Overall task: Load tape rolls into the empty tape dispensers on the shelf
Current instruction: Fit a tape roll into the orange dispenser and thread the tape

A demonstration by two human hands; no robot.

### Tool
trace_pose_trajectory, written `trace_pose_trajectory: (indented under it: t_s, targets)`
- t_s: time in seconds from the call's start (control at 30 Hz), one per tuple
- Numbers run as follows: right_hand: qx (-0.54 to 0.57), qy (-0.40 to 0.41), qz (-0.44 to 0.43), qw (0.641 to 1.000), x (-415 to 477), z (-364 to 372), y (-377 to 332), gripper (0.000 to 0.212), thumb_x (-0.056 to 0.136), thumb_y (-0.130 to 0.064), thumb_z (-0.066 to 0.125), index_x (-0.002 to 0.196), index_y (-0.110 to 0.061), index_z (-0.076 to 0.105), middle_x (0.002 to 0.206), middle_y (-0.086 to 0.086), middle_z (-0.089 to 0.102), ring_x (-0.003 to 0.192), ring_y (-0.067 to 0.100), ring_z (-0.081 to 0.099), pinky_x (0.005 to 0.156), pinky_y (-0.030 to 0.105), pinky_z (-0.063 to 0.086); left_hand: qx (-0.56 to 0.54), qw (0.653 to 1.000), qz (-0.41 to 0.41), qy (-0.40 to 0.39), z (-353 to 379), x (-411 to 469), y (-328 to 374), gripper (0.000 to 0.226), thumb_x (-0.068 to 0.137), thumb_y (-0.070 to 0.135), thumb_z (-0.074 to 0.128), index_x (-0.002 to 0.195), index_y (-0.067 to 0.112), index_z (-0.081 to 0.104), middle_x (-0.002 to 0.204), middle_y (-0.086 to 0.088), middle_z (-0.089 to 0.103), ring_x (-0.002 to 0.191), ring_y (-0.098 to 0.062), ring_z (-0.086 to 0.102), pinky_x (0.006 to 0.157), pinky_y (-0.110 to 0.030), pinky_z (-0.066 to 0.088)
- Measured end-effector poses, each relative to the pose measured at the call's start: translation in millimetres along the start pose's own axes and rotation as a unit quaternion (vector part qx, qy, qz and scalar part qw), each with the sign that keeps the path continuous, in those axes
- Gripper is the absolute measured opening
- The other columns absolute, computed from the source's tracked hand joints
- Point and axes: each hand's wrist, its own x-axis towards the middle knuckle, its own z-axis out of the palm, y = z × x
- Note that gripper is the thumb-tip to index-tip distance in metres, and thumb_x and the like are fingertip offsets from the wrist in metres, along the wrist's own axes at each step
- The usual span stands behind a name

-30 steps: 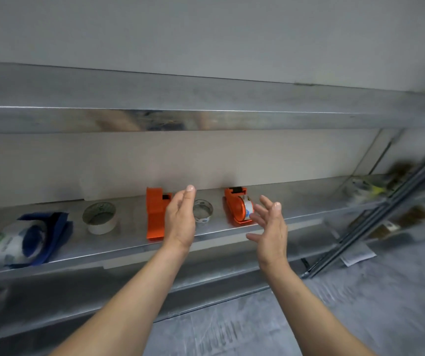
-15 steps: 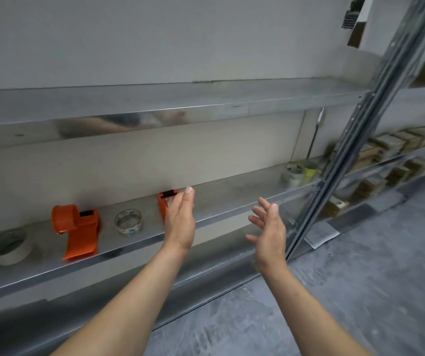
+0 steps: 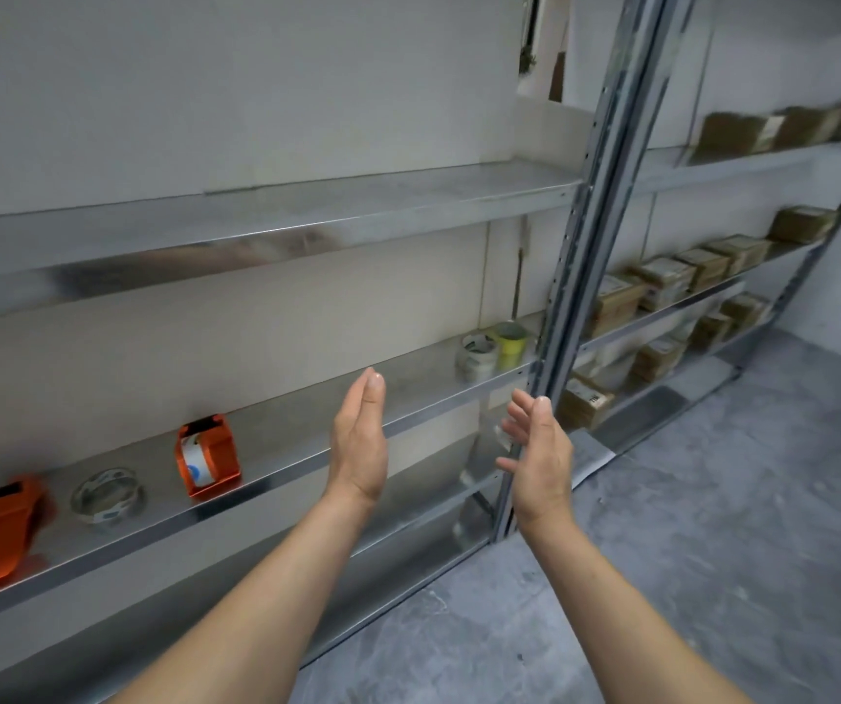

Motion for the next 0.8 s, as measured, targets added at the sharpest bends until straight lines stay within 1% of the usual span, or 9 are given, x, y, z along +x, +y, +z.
trace_pose_trajectory:
  t_s: [0.1,0.2,0.3,0.37,0.5,0.53,0.6,0.7,0.8]
  targets:
    - [-0.004,0.009,-0.009,1.0,21.6,-15.6,0.6,0.037,0.104,-0.049,0.029,0.124,-0.035,0.057,0.128,-0.004,0.061,0.116,0.012,0.058,0.09,0.045,0.054,-0.001,1.0,-0.008,-0.012,26.4,10.5,-3.9,0.094,0.067,0.081,0.043,0.143,0.025,0.046,0.145,0.011,0.048,0.135,-0.013,0.044,0.115,-0.051,0.033]
    - [-0.018,0.02,-0.009,1.0,44.4,-26.8,3.0,0.032,0.101,-0.054,0.032,0.115,-0.043,0.059,0.123,-0.01,0.063,0.114,0.009,0.059,0.089,0.044,0.055,0.001,1.0,-0.012,-0.025,51.4,25.3,-11.7,0.071,0.08,0.071,0.045,0.131,0.023,0.058,0.13,0.019,0.056,0.131,-0.013,0.049,0.113,-0.051,0.035]
    - [-0.031,0.031,0.001,0.999,71.1,-34.4,7.1,0.032,0.102,-0.052,0.033,0.117,-0.042,0.059,0.126,-0.009,0.063,0.118,0.012,0.059,0.089,0.044,0.055,-0.006,0.999,-0.022,-0.03,75.7,47.9,-26.9,0.088,0.069,0.079,0.046,0.132,0.019,0.059,0.139,0.012,0.055,0.132,-0.013,0.048,0.113,-0.051,0.035]
    - [-0.038,0.039,0.002,0.999,91.1,-36.5,9.0,0.033,0.1,-0.054,0.035,0.116,-0.041,0.061,0.122,-0.012,0.065,0.118,0.012,0.059,0.093,0.046,0.055,-0.017,0.999,-0.026,-0.037,92.1,64.7,-36.6,0.09,0.069,0.078,0.048,0.139,0.022,0.052,0.146,0.011,0.049,0.135,-0.014,0.045,0.114,-0.052,0.034]
    - [-0.072,0.047,-0.009,0.996,137.8,-38.3,9.4,0.031,0.09,-0.058,0.04,0.093,-0.046,0.068,0.095,-0.027,0.071,0.099,-0.004,0.064,0.095,0.053,0.053,-0.053,0.996,-0.043,-0.052,126.1,106.2,-53.9,0.08,0.081,0.066,0.051,0.15,0.029,0.033,0.151,0.009,0.043,0.138,-0.017,0.042,0.113,-0.053,0.034]
    - [-0.081,0.045,-0.012,0.996,150.8,-38.1,10.5,0.029,0.093,-0.054,0.042,0.087,-0.045,0.069,0.09,-0.029,0.07,0.093,-0.007,0.064,0.094,0.054,0.053,-0.05,0.996,-0.049,-0.051,134.4,118.1,-58.5,0.078,0.082,0.065,0.051,0.148,0.027,0.037,0.148,0.01,0.047,0.136,-0.016,0.044,0.114,-0.052,0.034]
    - [-0.102,0.039,-0.013,0.994,177.3,-36.9,14.8,0.031,0.101,-0.04,0.046,0.08,-0.04,0.069,0.081,-0.028,0.069,0.082,-0.009,0.062,0.091,0.058,0.053,-0.054,0.996,-0.057,-0.052,148.5,137.8,-63.6,0.056,0.093,0.054,0.05,0.139,0.022,0.052,0.132,0.017,0.056,0.13,-0.013,0.049,0.113,-0.05,0.036]
    - [-0.122,0.04,-0.01,0.992,213.2,-31.6,23.8,0.02,0.1,-0.031,0.054,0.089,-0.038,0.07,0.087,-0.025,0.07,0.089,-0.006,0.063,0.092,0.054,0.054,-0.042,0.996,-0.065,-0.045,164.7,168.4,-76.8,0.047,0.097,0.048,0.047,0.131,0.018,0.06,0.127,0.014,0.059,0.127,-0.014,0.051,0.112,-0.051,0.037]
    - [-0.132,0.026,0.008,0.991,241.3,-22.9,33.6,0.017,0.094,-0.025,0.063,0.108,-0.025,0.072,0.098,-0.011,0.072,0.096,0.006,0.065,0.093,0.048,0.056,-0.038,0.994,-0.087,-0.046,174.3,193.4,-82.1,0.033,0.099,0.043,0.046,0.12,0.026,0.064,0.103,0.029,0.063,0.117,-0.01,0.055,0.111,-0.048,0.039]
